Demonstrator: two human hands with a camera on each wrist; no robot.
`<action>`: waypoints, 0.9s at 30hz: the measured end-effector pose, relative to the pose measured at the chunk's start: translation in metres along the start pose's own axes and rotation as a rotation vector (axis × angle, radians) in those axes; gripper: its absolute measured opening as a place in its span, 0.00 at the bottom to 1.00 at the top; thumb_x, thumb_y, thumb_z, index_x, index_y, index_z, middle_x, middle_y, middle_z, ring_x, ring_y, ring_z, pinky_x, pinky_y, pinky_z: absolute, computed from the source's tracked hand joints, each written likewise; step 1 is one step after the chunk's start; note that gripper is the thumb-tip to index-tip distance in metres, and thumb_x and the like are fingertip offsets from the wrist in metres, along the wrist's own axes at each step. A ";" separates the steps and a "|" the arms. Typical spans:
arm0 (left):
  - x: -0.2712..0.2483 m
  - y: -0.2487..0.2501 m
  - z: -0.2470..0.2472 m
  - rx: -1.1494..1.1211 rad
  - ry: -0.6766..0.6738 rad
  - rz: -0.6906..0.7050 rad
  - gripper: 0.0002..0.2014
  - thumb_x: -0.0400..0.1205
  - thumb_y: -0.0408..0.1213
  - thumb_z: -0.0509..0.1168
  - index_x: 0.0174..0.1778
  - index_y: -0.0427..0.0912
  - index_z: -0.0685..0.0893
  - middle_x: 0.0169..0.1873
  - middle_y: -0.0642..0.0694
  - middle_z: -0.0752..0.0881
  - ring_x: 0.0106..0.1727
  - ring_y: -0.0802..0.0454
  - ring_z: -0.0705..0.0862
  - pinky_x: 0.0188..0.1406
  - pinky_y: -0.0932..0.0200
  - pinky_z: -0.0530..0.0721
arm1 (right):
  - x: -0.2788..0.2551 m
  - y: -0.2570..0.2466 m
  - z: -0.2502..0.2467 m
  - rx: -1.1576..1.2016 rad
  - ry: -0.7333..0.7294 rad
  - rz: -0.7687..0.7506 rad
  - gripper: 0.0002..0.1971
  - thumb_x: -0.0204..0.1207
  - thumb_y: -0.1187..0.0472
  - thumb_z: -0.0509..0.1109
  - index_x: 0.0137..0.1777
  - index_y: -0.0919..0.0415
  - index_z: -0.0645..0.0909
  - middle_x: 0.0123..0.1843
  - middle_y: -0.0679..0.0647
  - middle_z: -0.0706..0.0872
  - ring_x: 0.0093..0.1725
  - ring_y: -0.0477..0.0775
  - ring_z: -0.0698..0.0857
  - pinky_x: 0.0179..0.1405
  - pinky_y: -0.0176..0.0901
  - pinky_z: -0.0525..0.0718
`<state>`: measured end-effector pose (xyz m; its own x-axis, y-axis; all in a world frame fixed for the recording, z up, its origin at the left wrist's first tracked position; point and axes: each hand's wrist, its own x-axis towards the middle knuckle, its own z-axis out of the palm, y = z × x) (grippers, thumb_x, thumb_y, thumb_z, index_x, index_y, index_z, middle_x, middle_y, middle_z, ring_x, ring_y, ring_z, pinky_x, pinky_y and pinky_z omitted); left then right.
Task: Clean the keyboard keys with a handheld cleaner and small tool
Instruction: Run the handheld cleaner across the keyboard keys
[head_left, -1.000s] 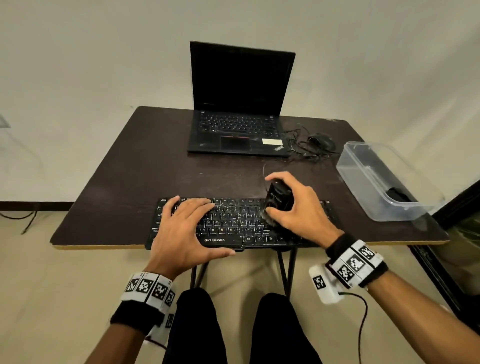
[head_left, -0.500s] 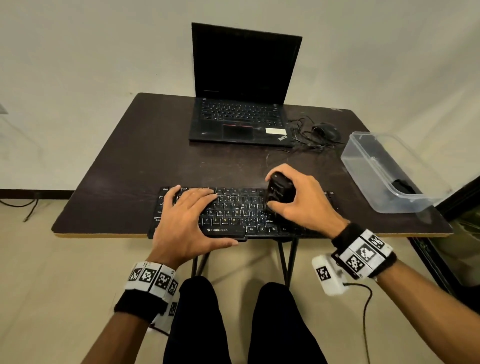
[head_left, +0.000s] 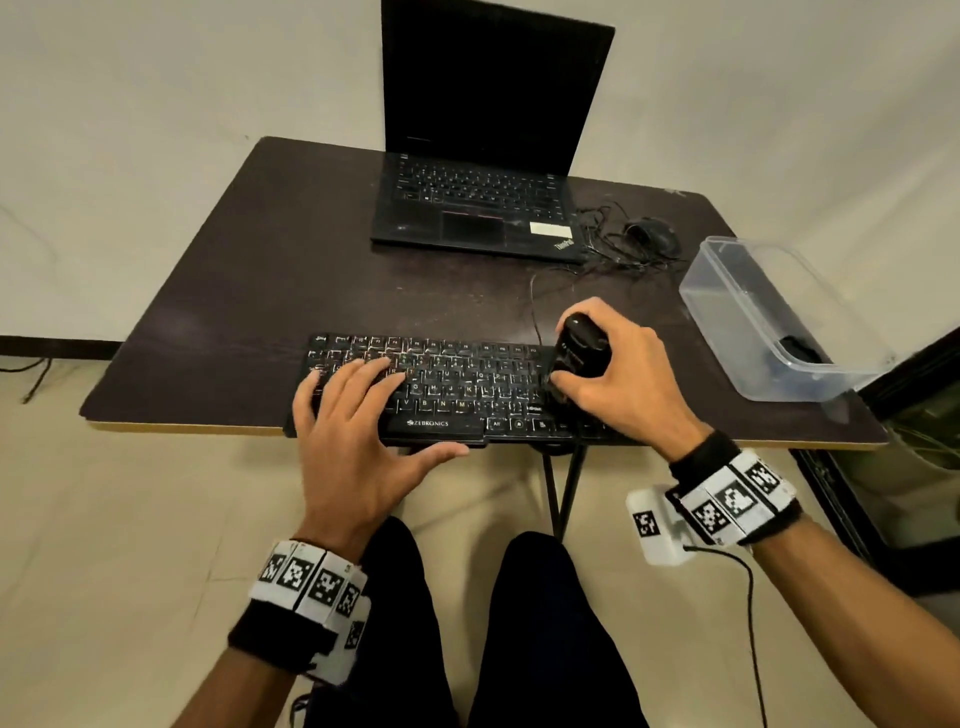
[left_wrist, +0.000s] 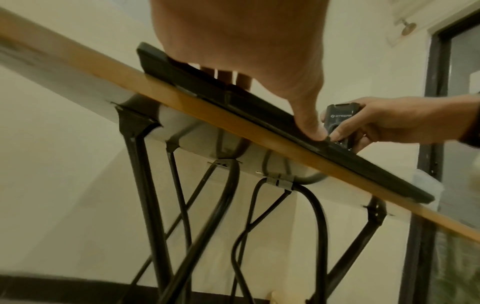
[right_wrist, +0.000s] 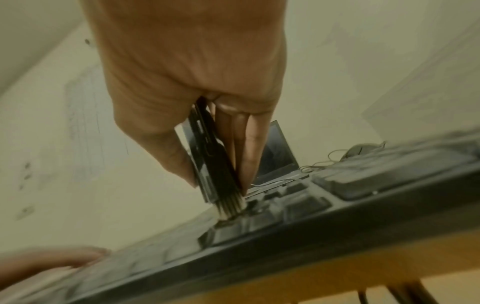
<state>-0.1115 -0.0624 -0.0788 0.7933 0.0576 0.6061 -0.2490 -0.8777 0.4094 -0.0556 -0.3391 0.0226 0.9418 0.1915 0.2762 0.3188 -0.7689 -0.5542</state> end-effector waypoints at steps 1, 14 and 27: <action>-0.006 0.003 0.002 -0.005 0.015 -0.049 0.48 0.67 0.82 0.71 0.66 0.41 0.90 0.74 0.48 0.86 0.80 0.46 0.80 0.83 0.30 0.66 | -0.008 -0.004 0.001 0.026 -0.032 -0.027 0.22 0.66 0.60 0.85 0.56 0.45 0.80 0.43 0.43 0.90 0.43 0.51 0.91 0.46 0.55 0.90; -0.027 0.012 0.013 0.055 0.052 -0.161 0.50 0.72 0.82 0.65 0.76 0.43 0.84 0.82 0.47 0.79 0.87 0.41 0.69 0.88 0.31 0.56 | -0.031 -0.009 0.000 -0.039 0.049 0.034 0.21 0.67 0.61 0.84 0.55 0.46 0.80 0.41 0.44 0.89 0.42 0.50 0.90 0.47 0.56 0.90; -0.053 0.009 0.002 0.004 0.081 -0.076 0.26 0.89 0.53 0.66 0.81 0.46 0.81 0.87 0.45 0.71 0.91 0.42 0.63 0.90 0.34 0.55 | -0.041 -0.016 0.014 -0.070 0.111 0.010 0.21 0.67 0.58 0.82 0.56 0.43 0.78 0.40 0.43 0.89 0.42 0.54 0.91 0.48 0.57 0.90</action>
<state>-0.1550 -0.0748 -0.1089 0.7620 0.1622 0.6270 -0.1880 -0.8711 0.4538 -0.0974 -0.3260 0.0091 0.9261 0.1180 0.3583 0.2977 -0.8119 -0.5022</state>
